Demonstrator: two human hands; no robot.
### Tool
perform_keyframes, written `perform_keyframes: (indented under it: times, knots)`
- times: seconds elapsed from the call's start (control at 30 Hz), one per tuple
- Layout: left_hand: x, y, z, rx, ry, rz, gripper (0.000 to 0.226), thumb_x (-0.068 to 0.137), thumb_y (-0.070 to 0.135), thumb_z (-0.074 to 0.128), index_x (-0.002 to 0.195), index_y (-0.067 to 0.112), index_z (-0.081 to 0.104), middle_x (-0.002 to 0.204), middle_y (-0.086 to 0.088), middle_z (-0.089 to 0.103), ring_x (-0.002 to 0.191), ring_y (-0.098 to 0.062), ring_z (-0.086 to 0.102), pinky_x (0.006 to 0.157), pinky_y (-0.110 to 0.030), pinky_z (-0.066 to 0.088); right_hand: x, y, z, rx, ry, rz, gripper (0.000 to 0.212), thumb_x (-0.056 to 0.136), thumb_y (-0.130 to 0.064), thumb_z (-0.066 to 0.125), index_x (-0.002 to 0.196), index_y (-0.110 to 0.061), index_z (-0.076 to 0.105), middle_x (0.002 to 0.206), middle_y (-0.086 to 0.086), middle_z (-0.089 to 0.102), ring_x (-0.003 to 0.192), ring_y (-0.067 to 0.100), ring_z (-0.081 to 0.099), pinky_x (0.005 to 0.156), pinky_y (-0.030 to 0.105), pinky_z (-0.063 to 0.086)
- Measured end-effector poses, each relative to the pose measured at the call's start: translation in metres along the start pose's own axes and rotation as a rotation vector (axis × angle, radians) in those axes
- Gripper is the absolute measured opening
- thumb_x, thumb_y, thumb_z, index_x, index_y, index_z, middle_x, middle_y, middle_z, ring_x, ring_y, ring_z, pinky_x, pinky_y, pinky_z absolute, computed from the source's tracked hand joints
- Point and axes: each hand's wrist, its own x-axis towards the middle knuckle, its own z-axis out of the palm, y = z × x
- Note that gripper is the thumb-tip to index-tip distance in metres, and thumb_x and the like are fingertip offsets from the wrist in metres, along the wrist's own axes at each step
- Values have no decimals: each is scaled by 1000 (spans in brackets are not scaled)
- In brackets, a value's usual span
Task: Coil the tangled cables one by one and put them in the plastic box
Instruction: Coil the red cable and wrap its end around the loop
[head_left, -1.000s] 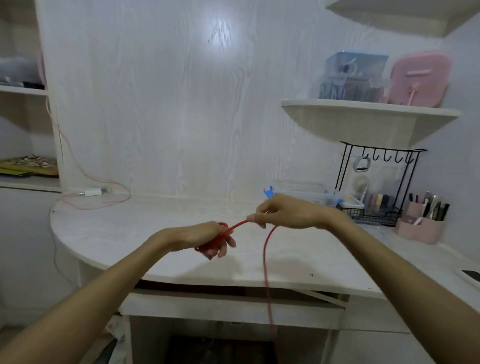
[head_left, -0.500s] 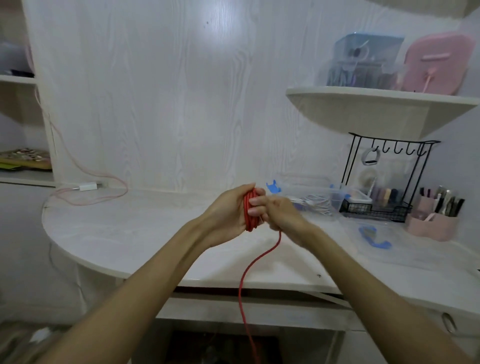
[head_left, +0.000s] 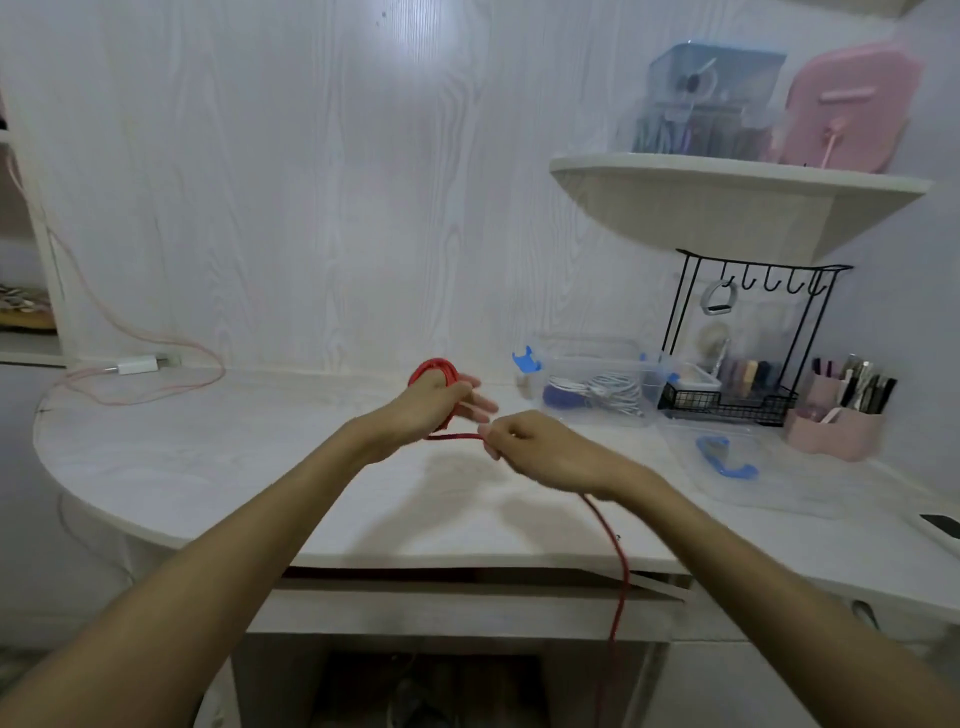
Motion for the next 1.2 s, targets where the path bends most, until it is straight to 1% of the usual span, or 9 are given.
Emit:
perform_keyframes:
  times: [0.1, 0.2, 0.47, 0.6, 0.7, 0.8, 0.9, 1.0, 1.2]
  knots:
    - [-2, -16, -1, 116, -246, -164, 23, 101, 24, 37, 109, 12, 55, 81, 7, 75, 70, -7, 70, 57, -13, 47, -4, 9, -32, -75, -116, -55, 42, 98, -43, 41, 64, -21, 52, 56, -5, 34, 48, 8, 28, 46, 14, 26]
    - [-8, -23, 4, -101, -367, -223, 28, 102, 25, 32, 100, 8, 54, 58, 3, 62, 46, -9, 54, 61, -23, 49, -2, 16, -54, -95, -107, -107, 45, 91, -52, 48, 59, -20, 51, 56, 1, 26, 50, 12, 23, 49, 18, 24]
    - [-42, 29, 26, -427, -854, -144, 54, 95, 59, 20, 72, 18, 46, 50, 9, 34, 45, -9, 23, 57, -20, 42, 14, 32, -72, 211, -33, -148, 54, 77, -66, 59, 48, -24, 41, 52, -4, 25, 48, 10, 20, 44, 13, 24]
    - [-45, 51, 28, -654, -645, -61, 42, 97, 42, 31, 63, 21, 43, 49, 8, 19, 41, -7, 17, 49, -18, 42, 23, 33, -47, 569, 34, -73, 58, 62, -76, 64, 48, -26, 38, 47, -7, 25, 46, 9, 16, 43, 18, 18]
    - [-36, 52, 33, -825, -384, -11, 40, 100, 30, 32, 62, 20, 43, 47, 9, 24, 36, -6, 24, 50, -19, 45, 31, 31, -11, 784, 243, 18, 42, 76, -60, 64, 62, -21, 57, 56, 13, 58, 47, 8, 24, 41, 18, 17]
    - [-22, 51, 42, -1056, -167, 15, 36, 100, 26, 31, 67, 18, 40, 45, 9, 28, 34, -5, 28, 58, -17, 38, 40, 18, 27, 879, 478, 155, 41, 91, -22, 48, 50, -23, 54, 44, -5, 40, 44, 10, 23, 41, 19, 18]
    - [-7, 47, 33, -1126, 77, 59, 36, 101, 24, 30, 68, 17, 39, 44, 8, 32, 35, -6, 31, 61, -19, 41, 42, 3, 50, 725, 474, 225, 40, 96, -27, 38, 56, -21, 39, 49, -6, 32, 48, 11, 24, 47, 24, 20]
    - [4, 40, 21, -909, 241, 57, 33, 102, 24, 33, 71, 16, 40, 45, 7, 45, 40, -7, 46, 74, -26, 46, 36, -5, 47, 336, 329, 104, 35, 100, -23, 27, 67, -20, 39, 61, -7, 37, 54, 9, 31, 52, 23, 24]
    - [-1, 18, 17, 243, 176, 89, 56, 103, 36, 24, 83, 7, 67, 86, 2, 71, 85, -11, 65, 78, -25, 44, 13, -11, -2, 104, -123, 62, 27, 101, -16, 28, 101, -11, 54, 71, -2, 39, 56, 11, 33, 50, 21, 30]
